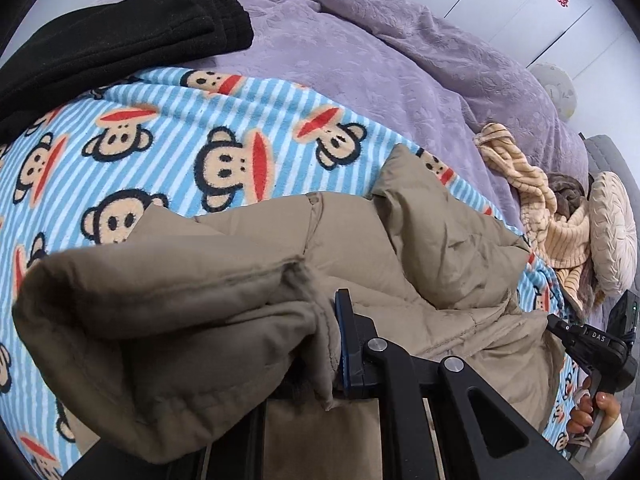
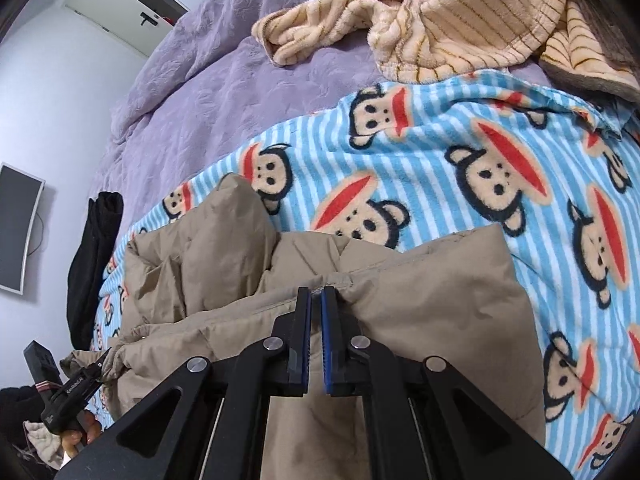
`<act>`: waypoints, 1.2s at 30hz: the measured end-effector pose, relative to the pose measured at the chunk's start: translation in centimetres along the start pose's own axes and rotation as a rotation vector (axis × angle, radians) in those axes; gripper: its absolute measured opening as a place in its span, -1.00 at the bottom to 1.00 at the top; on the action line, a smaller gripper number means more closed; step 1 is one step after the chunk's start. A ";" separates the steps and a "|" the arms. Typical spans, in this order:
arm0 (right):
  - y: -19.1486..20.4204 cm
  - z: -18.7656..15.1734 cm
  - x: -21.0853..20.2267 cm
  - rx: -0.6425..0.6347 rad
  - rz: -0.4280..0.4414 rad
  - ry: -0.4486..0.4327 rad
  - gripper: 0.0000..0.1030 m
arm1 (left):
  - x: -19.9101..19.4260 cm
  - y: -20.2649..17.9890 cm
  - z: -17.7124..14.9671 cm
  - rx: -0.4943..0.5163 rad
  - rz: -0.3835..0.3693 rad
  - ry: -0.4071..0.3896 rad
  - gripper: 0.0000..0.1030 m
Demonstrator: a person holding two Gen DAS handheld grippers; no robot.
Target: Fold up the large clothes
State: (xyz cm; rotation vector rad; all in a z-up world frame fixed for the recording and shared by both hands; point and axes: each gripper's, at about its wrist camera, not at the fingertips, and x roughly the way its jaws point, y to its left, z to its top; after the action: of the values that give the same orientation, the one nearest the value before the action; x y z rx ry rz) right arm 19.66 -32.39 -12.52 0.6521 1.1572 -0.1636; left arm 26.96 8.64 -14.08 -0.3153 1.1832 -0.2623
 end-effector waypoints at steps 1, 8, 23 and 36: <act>-0.5 0.1 0.8 0.012 -0.006 0.007 -0.90 | 0.7 0.1 0.1 -0.005 0.003 0.003 -0.71; -1.1 0.1 3.3 0.023 -0.037 0.017 -0.93 | 3.0 -0.7 0.9 0.009 0.060 0.020 -0.71; -4.7 -2.7 -6.2 0.027 -0.113 -0.098 0.28 | -6.2 -1.5 -0.5 0.207 0.156 -0.147 0.66; -3.6 -1.0 -1.2 -0.059 -0.101 -0.035 -0.70 | 0.9 -1.3 -0.1 0.237 0.301 -0.106 0.52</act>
State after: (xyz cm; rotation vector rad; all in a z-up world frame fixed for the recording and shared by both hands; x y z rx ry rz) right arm 16.78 -34.98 -13.10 0.5375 1.1572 -0.2250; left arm 27.15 7.11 -14.37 0.0568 1.0665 -0.1186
